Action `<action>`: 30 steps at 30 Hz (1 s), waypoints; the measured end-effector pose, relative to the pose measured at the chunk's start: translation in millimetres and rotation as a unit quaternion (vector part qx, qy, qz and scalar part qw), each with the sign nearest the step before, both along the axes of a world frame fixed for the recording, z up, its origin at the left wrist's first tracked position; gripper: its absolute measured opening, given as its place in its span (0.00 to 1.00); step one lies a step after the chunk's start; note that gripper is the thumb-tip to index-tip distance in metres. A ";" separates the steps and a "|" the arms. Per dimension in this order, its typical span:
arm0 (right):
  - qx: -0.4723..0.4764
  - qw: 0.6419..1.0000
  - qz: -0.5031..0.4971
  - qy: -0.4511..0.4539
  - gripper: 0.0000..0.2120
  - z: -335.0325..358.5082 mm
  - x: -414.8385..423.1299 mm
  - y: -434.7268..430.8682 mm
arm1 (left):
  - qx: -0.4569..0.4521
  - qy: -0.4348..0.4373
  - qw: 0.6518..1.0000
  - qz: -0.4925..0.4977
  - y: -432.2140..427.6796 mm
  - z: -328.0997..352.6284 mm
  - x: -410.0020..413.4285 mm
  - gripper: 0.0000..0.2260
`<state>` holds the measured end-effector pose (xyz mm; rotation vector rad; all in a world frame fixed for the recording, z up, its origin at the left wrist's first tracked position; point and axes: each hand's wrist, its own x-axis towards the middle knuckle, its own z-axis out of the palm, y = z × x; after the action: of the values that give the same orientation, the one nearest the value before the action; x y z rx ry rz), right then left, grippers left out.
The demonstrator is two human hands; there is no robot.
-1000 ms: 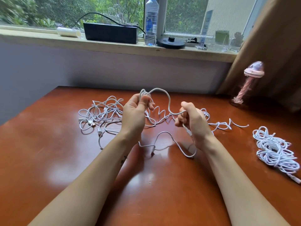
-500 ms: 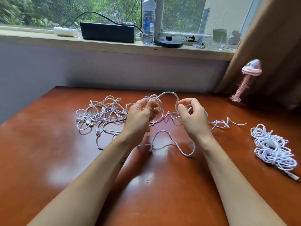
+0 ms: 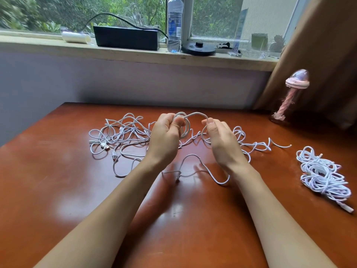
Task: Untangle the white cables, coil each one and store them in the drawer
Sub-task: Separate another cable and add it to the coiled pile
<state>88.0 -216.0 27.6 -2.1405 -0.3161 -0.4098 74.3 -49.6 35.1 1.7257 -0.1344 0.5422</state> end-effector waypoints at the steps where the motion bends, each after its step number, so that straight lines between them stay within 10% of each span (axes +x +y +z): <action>1: 0.018 1.000 0.004 0.005 0.27 -0.9 0.4 1.4 | 0.009 -0.001 1.000 0.002 -0.2 -0.5 0.0 0.12; 10: 0.143 0.985 0.063 -0.069 0.14 5.2 -8.5 9.4 | 0.075 -0.024 0.997 -0.003 -7.0 -5.2 -3.8 0.11; 30: 0.054 0.986 0.159 0.004 0.08 5.1 2.6 -7.3 | 0.145 -0.004 0.983 -0.109 3.9 -11.7 3.7 0.13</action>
<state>90.5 -223.2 32.8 -1.9423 -0.6072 -0.2273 78.1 -45.8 23.4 1.9614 -0.4202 0.3801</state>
